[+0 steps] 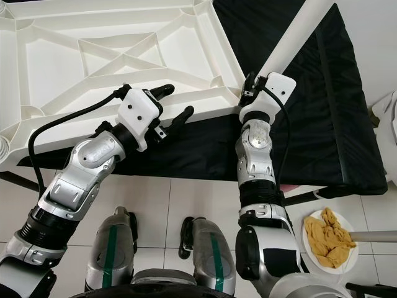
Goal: Building children table
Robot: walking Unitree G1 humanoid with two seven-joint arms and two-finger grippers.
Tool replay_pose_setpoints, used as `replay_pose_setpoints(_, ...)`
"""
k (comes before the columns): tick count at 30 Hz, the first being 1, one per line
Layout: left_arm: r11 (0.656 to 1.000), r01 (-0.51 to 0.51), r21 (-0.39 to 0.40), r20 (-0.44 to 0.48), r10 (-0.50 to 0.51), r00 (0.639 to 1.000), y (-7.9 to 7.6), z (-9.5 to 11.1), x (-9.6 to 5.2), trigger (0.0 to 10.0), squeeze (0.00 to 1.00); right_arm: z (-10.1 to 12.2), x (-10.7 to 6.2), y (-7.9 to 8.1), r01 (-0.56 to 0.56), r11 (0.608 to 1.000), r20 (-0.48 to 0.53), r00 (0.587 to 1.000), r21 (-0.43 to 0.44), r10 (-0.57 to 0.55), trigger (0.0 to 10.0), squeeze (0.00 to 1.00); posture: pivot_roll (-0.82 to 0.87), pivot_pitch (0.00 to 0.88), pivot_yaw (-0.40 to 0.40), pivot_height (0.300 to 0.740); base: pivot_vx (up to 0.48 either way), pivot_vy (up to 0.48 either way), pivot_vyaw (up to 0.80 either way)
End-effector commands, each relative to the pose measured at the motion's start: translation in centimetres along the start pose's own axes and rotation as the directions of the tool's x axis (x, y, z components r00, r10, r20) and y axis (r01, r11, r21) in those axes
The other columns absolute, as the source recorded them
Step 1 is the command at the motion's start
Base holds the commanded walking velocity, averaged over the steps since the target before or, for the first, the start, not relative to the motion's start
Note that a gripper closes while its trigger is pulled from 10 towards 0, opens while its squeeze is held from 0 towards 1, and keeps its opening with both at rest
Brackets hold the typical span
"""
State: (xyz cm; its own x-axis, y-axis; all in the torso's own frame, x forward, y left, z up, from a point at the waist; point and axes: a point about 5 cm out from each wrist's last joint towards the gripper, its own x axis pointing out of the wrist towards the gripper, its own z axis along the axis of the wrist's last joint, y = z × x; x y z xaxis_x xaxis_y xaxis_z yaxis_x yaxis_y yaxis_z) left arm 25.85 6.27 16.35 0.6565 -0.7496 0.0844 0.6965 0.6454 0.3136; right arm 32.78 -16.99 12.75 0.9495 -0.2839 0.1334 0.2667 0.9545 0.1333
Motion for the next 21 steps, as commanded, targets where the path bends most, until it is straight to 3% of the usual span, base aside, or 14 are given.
replay_pose_setpoints(1,0.998,0.056,0.002,0.006,-0.056,0.998,-0.37,0.25,0.03,10.0,0.0,-1.12,-0.53,-1.31,0.06,0.997,-0.053,0.997,-0.04,-0.062,0.0,0.0,0.1,0.059,-0.113,0.74,0.0,0.0,0.0)
replay_pose_setpoints(3,0.998,0.056,0.002,0.006,-0.056,0.998,-0.38,0.24,0.02,10.0,0.0,-1.08,-0.55,-1.26,0.062,0.997,-0.054,0.996,-0.048,-0.065,0.0,0.0,0.1,0.059,-0.113,0.74,0.0,0.0,0.0)
replay_pose_setpoints(4,0.998,0.057,0.003,0.006,-0.057,0.998,-0.39,0.22,0.03,10.0,0.0,-1.07,-0.52,-1.26,0.065,0.996,-0.058,0.996,-0.056,-0.068,4.2,0.0,0.11,0.056,-0.113,0.74,0.0,0.0,0.0)
replay_pose_setpoints(5,0.998,0.058,0.004,0.006,-0.058,0.998,-0.39,0.22,0.04,10.0,0.0,-1.05,-0.48,-1.29,0.066,0.996,-0.059,0.996,-0.06,-0.07,10.0,0.0,0.11,0.054,-0.112,0.74,0.0,0.0,0.0)
replay_pose_setpoints(6,0.998,0.058,0.004,0.006,-0.058,0.998,-0.39,0.22,0.04,10.0,0.0,-1.05,-0.48,-1.29,0.066,0.996,-0.059,0.996,-0.06,-0.07,10.0,0.0,0.11,0.054,-0.112,0.74,0.0,0.0,0.0)
replay_pose_setpoints(7,0.998,0.058,0.004,0.007,-0.058,0.998,-0.38,0.24,0.05,10.0,0.0,-0.99,-0.44,-1.32,0.07,0.996,-0.061,0.995,-0.064,-0.074,10.0,0.11,0.11,0.054,-0.112,0.74,0.0,0.0,0.0)
replay_pose_setpoints(8,0.998,0.058,0.005,0.007,-0.059,0.998,-0.36,0.25,0.06,10.0,0.0,-0.92,-0.4,-1.34,0.068,0.996,-0.058,0.996,-0.057,-0.071,10.0,1.0,0.11,0.051,-0.112,0.74,0.0,0.0,0.0)
replay_pose_setpoints(18,0.998,0.058,0.005,0.005,-0.058,0.998,-0.39,0.19,0.04,10.0,0.0,-0.55,0.01,-2.02,0.041,0.996,-0.047,0.998,-0.081,-0.045,10.0,1.0,0.11,0.045,-0.116,0.74,0.0,0.0,0.0)
replay_pose_setpoints(19,0.998,0.058,0.005,0.005,-0.059,0.998,-0.4,0.18,0.04,10.0,0.0,-0.53,0.05,-2.04,0.034,0.996,-0.048,0.998,-0.082,-0.038,10.0,0.71,0.11,0.045,-0.116,0.74,0.0,0.0,0.0)
replay_pose_setpoints(20,0.998,0.059,0.005,0.005,-0.059,0.998,-0.45,0.17,0.04,10.0,0.0,-0.54,0.18,-2.01,-0.002,0.996,-0.055,0.998,-0.088,-0.003,10.0,0.0,0.11,0.044,-0.118,0.74,0.0,0.0,0.0)
replay_pose_setpoints(21,0.998,0.059,0.005,0.005,-0.059,0.998,-0.45,0.17,0.04,10.0,0.0,-0.54,0.18,-2.01,-0.002,0.996,-0.055,0.998,-0.088,-0.003,10.0,0.0,0.11,0.044,-0.118,0.74,0.0,0.0,0.0)
